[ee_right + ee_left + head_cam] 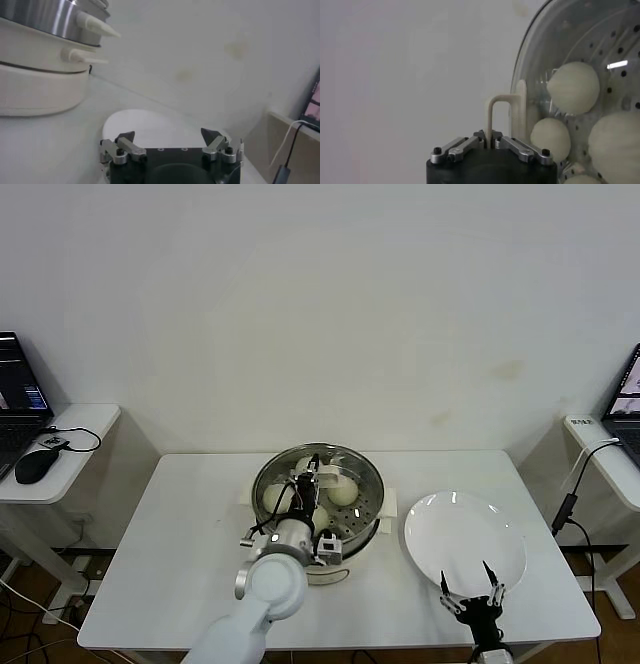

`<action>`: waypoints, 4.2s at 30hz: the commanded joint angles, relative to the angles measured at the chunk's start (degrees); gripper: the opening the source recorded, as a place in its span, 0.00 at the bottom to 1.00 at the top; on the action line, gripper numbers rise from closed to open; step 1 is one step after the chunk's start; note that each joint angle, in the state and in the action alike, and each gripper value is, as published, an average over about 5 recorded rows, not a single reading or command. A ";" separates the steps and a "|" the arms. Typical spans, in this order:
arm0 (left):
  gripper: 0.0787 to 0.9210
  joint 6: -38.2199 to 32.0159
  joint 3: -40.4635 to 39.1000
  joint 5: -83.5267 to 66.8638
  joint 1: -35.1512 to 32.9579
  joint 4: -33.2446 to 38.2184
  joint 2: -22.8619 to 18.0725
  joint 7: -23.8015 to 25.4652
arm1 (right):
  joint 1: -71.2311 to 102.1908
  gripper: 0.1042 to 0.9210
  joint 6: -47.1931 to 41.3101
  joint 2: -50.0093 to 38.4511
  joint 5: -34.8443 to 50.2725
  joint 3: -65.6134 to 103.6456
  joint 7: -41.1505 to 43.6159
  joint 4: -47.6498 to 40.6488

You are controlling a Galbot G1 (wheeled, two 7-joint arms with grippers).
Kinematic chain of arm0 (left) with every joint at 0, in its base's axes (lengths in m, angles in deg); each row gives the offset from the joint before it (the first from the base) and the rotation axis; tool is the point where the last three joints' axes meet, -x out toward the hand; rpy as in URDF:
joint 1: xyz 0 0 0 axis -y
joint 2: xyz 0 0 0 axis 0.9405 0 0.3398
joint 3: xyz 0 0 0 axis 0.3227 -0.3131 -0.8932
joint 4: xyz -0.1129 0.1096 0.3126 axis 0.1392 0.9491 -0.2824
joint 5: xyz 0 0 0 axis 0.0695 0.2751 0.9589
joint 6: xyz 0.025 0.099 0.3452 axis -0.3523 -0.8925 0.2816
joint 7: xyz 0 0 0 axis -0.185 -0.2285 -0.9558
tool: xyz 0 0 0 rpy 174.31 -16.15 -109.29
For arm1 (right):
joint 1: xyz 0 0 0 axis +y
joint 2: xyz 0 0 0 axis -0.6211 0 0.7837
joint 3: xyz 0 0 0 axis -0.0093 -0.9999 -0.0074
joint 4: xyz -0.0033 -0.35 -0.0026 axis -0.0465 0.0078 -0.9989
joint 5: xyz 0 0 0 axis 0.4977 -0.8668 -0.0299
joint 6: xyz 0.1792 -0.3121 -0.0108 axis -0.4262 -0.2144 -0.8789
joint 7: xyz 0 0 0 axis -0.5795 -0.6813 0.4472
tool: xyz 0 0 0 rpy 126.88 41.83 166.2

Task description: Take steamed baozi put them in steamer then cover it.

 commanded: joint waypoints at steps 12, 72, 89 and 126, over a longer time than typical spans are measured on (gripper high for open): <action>0.08 -0.22 0.40 0.89 0.25 -1.66 -1.06 0.15 | -0.10 0.88 0.28 -0.10 -0.28 -0.24 -0.08 -0.62; 0.88 -31.62 36.62 -92.62 -51.25 18.86 6.48 -27.98 | 6.79 0.88 5.06 -8.51 11.05 -3.71 0.79 4.31; 0.88 -36.51 36.07 -91.15 -49.56 10.41 3.89 -23.61 | 7.64 0.88 5.30 -7.59 7.44 -6.18 1.48 5.53; 0.88 -35.13 35.86 -89.41 -50.31 10.43 3.98 -22.75 | 9.55 0.88 -0.49 -6.77 13.15 -9.97 3.40 8.21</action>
